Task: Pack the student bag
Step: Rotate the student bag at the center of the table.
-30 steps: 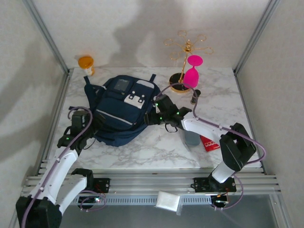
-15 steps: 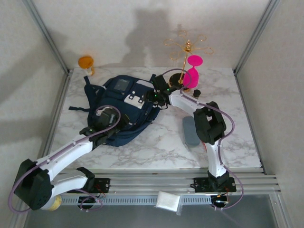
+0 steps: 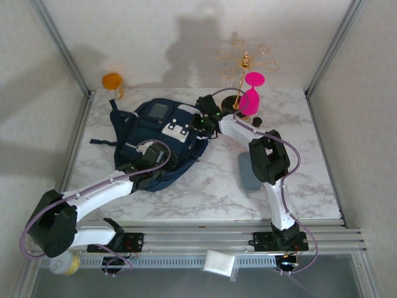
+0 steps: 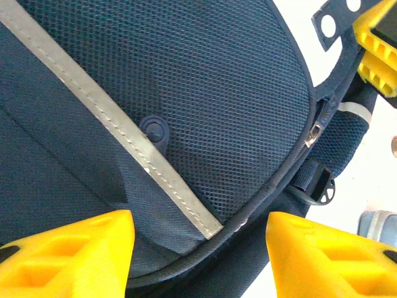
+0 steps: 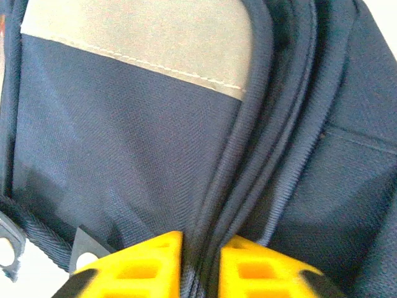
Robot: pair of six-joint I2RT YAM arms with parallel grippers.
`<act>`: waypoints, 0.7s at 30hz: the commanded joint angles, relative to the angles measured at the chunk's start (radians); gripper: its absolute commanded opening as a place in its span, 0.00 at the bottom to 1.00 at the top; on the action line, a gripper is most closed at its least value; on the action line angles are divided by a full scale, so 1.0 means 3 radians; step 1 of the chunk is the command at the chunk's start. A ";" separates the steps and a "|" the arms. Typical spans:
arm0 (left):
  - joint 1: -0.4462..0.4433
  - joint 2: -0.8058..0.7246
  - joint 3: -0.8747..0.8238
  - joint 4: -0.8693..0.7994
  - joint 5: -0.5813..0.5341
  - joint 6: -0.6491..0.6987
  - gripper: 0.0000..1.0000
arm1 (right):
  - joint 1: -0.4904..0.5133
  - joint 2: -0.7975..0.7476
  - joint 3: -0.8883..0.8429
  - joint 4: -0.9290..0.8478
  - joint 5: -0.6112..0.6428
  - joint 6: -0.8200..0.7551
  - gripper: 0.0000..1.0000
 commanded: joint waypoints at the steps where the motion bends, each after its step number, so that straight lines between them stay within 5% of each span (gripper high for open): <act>1: 0.0127 0.0077 -0.0089 -0.0023 -0.0262 0.0040 0.59 | -0.0014 -0.0052 -0.0050 0.0368 -0.0143 -0.0036 0.05; 14: 0.0976 0.0828 0.0014 0.1055 0.0305 0.0584 0.60 | 0.0040 -0.1346 -0.2039 0.2077 -0.0785 0.1094 0.00; 21: 0.0991 0.0582 0.0493 0.0496 0.0393 0.0865 0.68 | 0.0292 -0.1662 -0.2478 0.2437 -0.0272 0.1484 0.00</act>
